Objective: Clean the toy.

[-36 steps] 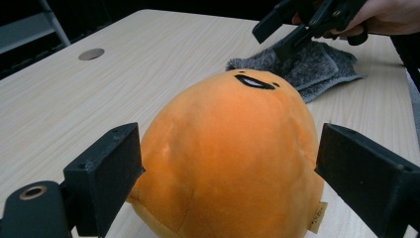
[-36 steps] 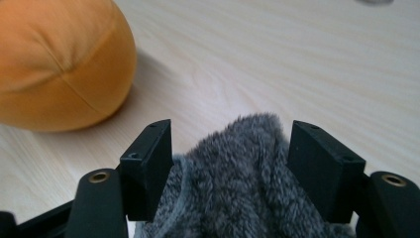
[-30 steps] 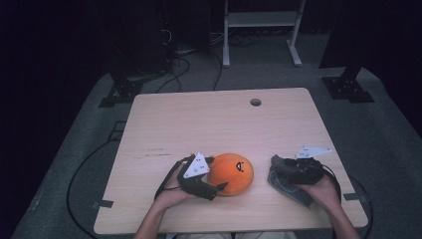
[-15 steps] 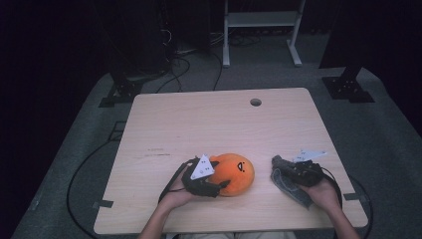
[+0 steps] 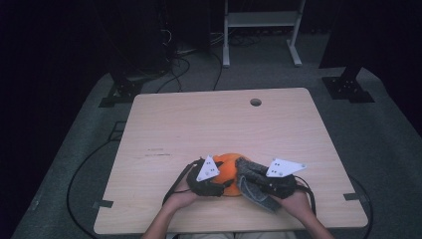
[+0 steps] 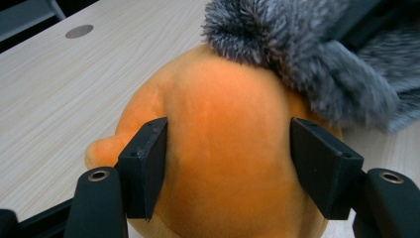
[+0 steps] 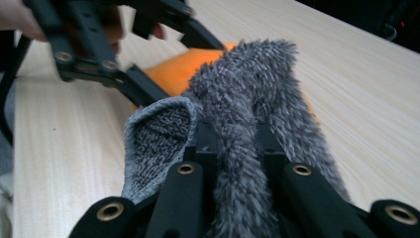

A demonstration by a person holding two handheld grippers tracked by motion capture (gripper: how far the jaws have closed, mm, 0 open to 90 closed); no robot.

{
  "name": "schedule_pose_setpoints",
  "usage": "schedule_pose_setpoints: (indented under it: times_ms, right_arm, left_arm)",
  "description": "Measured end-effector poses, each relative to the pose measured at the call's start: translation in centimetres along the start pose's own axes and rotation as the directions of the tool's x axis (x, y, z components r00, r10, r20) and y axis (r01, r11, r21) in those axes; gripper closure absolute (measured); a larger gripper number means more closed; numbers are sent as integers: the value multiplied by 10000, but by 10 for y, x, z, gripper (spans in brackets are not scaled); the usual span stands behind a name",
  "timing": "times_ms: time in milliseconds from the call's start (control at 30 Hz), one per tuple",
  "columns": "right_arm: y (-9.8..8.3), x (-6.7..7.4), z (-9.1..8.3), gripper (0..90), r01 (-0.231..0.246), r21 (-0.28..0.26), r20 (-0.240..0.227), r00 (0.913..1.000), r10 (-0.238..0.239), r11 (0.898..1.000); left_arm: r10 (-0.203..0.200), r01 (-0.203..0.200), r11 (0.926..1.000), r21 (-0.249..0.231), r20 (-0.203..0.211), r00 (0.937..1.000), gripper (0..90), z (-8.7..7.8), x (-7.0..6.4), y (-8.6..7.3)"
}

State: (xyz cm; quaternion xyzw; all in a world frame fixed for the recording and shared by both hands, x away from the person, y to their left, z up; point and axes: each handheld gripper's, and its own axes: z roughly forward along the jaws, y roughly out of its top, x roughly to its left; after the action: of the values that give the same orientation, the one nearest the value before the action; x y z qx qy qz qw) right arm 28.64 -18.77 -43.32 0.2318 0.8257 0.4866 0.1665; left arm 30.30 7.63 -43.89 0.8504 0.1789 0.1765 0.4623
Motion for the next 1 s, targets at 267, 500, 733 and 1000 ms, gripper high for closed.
schedule_pose_setpoints:
  times_ms: [267, 500, 733, 1000]
  right_arm:
    - [-14, -21, -11, 773, -700, 354, 767, 9948, 672, 9969]
    - [-1, -4, -3, 771, 233, 17, 341, 9991, -233, 9997]
    - [-19, -24, -17, 771, -602, 198, 900, 9942, 582, 9980]
    - [-4, -1, 0, 770, 312, 57, 260, 9992, -313, 9995]
  left_arm:
    - [41, -41, 10000, 32, -16, 10000, 334, 2, 0, 0]
    - [-126, 125, 9999, 96, 77, 9999, 337, -1, 5, -4]
    - [-506, 506, 9987, -4, 75, 9987, 338, 1, 9, -6]
    - [-580, 580, 9983, 12, 7, 9983, 339, 2, 9, -6]
